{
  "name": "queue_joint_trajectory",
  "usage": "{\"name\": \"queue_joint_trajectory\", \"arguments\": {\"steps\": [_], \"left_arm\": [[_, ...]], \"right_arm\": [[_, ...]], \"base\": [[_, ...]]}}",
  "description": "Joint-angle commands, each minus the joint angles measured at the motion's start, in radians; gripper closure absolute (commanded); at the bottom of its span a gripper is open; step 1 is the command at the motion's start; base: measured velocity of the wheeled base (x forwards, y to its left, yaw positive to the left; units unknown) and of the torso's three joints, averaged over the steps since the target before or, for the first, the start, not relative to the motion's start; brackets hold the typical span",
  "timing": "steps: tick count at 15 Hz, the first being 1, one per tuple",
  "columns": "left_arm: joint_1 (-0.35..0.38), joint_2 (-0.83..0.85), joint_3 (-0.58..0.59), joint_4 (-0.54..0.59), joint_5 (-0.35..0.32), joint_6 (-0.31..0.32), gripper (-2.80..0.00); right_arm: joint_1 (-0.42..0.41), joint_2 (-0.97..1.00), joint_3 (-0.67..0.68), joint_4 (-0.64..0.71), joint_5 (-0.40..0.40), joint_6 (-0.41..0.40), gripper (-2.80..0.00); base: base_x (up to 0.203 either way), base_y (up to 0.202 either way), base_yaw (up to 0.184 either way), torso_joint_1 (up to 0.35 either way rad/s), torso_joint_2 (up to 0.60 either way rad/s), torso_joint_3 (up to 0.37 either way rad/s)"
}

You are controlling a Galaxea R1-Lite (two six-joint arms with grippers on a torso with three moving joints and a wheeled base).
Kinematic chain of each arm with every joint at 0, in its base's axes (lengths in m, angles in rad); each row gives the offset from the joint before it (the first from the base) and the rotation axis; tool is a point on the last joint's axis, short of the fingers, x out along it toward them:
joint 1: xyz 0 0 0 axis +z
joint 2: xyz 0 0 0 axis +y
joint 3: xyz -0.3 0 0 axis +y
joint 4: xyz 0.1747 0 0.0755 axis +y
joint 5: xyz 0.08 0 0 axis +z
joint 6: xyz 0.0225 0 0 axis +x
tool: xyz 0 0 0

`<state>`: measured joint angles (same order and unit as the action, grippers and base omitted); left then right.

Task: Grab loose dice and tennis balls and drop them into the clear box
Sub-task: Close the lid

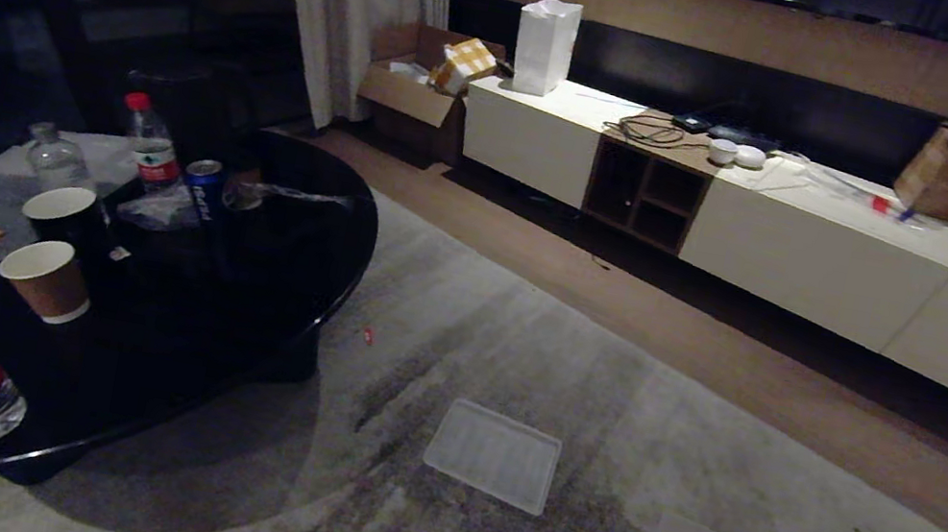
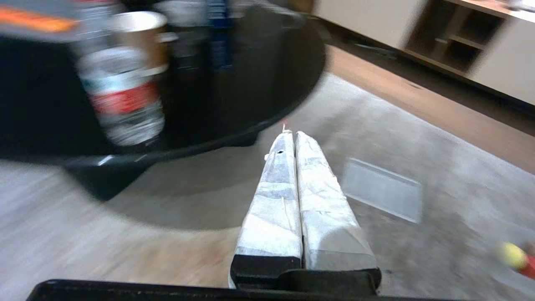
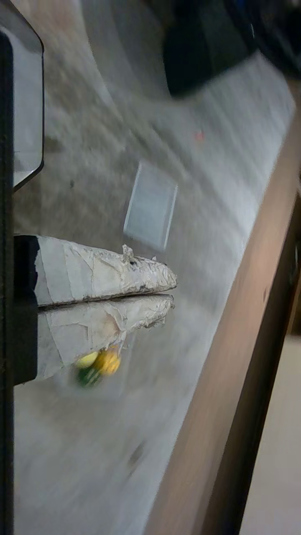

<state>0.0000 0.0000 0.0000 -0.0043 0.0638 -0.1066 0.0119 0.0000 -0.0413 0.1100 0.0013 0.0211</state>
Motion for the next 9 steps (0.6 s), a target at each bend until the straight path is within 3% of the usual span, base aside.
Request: {"name": "queue_joint_trajectory", "arguments": {"steps": [1,9], "left_arm": [[0.000,0.002,0.002,0.000,0.001,-0.001,0.00],[0.000,0.002,0.002,0.000,0.001,-0.002,0.00]], "right_arm": [[0.000,0.002,0.000,0.000,0.000,-0.001,0.00],[0.000,0.002,0.000,0.000,0.000,-0.001,0.00]], "base": [[0.003,-0.008,0.163,0.002,0.00,0.004],[0.000,-0.011,0.165,0.002,0.01,0.003]]}}
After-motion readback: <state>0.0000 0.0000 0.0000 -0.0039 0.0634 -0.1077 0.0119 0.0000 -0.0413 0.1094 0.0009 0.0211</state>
